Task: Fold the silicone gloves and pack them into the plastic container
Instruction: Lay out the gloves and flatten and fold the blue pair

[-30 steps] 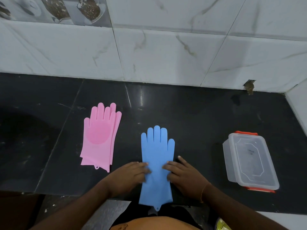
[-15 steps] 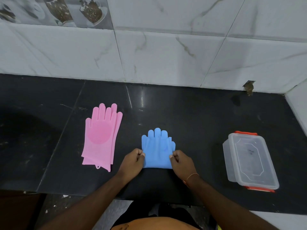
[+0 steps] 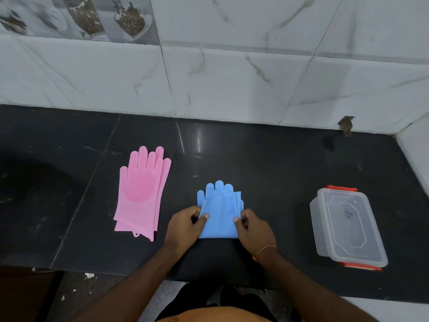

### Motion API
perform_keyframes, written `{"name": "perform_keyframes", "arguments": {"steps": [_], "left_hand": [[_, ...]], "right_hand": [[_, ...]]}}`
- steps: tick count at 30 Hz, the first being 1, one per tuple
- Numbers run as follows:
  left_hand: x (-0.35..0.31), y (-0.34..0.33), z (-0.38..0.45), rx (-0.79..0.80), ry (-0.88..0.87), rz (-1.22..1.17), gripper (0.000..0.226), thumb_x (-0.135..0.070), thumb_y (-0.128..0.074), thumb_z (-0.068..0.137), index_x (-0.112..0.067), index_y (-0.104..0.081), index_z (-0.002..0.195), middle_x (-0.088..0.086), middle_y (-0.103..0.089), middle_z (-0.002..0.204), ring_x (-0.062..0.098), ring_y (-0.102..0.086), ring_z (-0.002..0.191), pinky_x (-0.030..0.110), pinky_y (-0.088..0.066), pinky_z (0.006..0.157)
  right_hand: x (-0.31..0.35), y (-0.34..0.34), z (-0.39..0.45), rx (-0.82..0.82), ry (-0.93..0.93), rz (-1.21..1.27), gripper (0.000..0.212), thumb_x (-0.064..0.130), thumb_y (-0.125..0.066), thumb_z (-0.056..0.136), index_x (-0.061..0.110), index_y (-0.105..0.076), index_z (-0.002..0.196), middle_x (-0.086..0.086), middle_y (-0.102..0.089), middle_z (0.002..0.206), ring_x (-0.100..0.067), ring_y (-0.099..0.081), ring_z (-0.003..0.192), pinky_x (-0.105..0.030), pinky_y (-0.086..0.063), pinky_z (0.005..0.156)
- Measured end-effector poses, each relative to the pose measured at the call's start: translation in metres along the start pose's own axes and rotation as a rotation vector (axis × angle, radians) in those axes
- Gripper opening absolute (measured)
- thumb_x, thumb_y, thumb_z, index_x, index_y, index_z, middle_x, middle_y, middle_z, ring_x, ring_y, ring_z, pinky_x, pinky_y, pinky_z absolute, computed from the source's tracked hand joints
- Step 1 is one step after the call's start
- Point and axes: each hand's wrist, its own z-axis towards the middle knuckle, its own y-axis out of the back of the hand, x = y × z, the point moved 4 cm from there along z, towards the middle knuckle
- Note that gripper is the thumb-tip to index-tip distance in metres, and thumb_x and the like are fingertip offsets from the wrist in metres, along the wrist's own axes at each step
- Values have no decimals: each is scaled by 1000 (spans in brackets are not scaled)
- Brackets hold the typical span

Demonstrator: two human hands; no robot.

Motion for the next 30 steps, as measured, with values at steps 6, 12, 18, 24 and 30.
{"name": "perform_keyframes", "arguments": {"steps": [6, 12, 18, 24, 30], "left_hand": [[-1, -3, 9, -53, 51, -41, 36, -45, -77, 97, -19, -65, 73, -6, -68, 69, 8, -61, 62, 27, -49, 61], [4, -7, 12, -58, 178, 54, 42, -65, -76, 89, -28, -64, 74, -10, -70, 70, 5, -66, 67, 25, -46, 60], [6, -2, 14, -16, 167, 114, 55, -74, -73, 86, -31, -61, 117, -16, -69, 90, 3, -67, 82, 28, -52, 67], [1, -13, 28, 100, 276, -80, 51, -51, -81, 92, -14, -74, 126, -9, -73, 101, 6, -68, 89, 23, -54, 72], [-3, -12, 33, 172, 280, -293, 30, -39, -80, 96, -19, -77, 118, -3, -80, 112, 15, -76, 103, 41, -64, 95]], "right_hand": [[11, 5, 2, -29, -3, -128, 27, 49, -44, 105, 27, -41, 90, 5, -58, 69, -16, -60, 64, -34, -43, 56], [8, 2, 9, -36, -107, -66, 34, 54, -54, 100, 26, -51, 81, 4, -64, 69, -13, -63, 63, -39, -60, 64], [3, 6, 13, -88, -48, -4, 34, 53, -70, 91, 30, -54, 111, 8, -61, 107, -8, -60, 85, -26, -51, 74], [4, -3, 28, 24, -235, 316, 55, 37, -82, 88, 15, -60, 133, 9, -67, 99, -9, -66, 88, -28, -54, 78], [1, -12, 34, 177, -394, 734, 15, 15, -82, 90, 14, -74, 103, -9, -80, 103, -25, -80, 89, -46, -67, 72]]}}
